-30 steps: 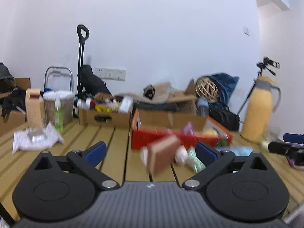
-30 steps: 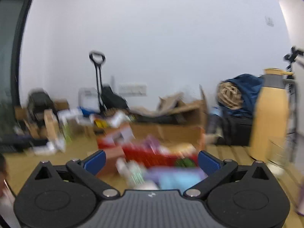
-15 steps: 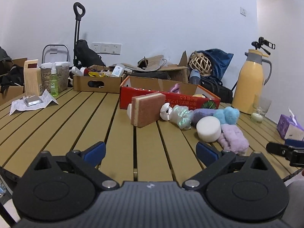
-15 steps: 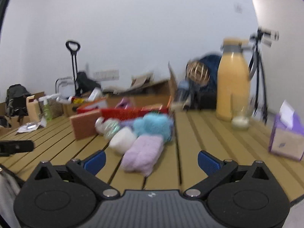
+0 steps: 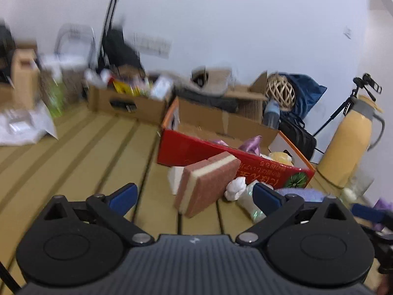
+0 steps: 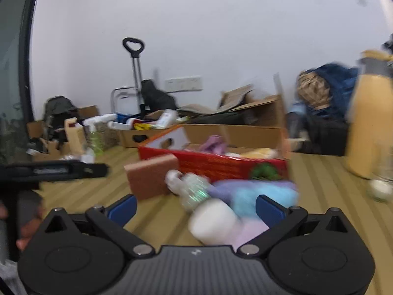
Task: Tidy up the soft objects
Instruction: 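Grasp the pink-and-white sponge with the left gripper, then the right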
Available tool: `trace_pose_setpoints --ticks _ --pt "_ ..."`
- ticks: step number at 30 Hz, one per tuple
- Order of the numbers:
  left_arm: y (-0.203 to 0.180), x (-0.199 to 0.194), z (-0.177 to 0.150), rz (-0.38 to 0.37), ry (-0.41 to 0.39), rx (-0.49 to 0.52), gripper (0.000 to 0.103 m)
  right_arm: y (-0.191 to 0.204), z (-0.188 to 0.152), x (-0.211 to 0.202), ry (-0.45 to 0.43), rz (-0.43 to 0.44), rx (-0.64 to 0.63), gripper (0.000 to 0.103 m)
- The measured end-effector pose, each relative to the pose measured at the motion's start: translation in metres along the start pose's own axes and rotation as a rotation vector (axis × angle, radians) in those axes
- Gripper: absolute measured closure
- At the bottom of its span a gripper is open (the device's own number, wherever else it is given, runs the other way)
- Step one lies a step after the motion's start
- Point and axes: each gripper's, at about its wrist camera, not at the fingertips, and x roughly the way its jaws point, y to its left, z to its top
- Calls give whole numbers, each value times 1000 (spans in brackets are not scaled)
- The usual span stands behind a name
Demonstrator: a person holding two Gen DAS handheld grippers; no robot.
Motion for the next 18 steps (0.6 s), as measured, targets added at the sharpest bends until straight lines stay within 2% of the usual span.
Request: trace_pose_setpoints --ticks 2,3,5,7,8,10,12,16,18 --pt "10 18 11 -7 40 -71 22 3 19 31 20 31 15 19" --pt "15 24 15 -20 48 -105 27 5 28 50 30 40 12 23" --pt "30 32 14 -80 57 -194 30 4 44 84 77 53 24 36" --pt "48 41 9 -167 102 -295 33 2 54 120 147 93 78 45" --pt "56 48 7 -213 149 -352 39 0 56 133 173 109 102 50" --pt "69 60 5 -271 213 -439 47 -3 61 153 193 122 135 51" --pt "77 67 3 -268 221 -466 47 -5 61 168 212 150 156 51" --pt "86 72 2 -299 232 -477 49 -5 57 179 245 203 198 67" --pt "87 68 1 -291 218 -468 49 1 54 173 241 192 185 68"
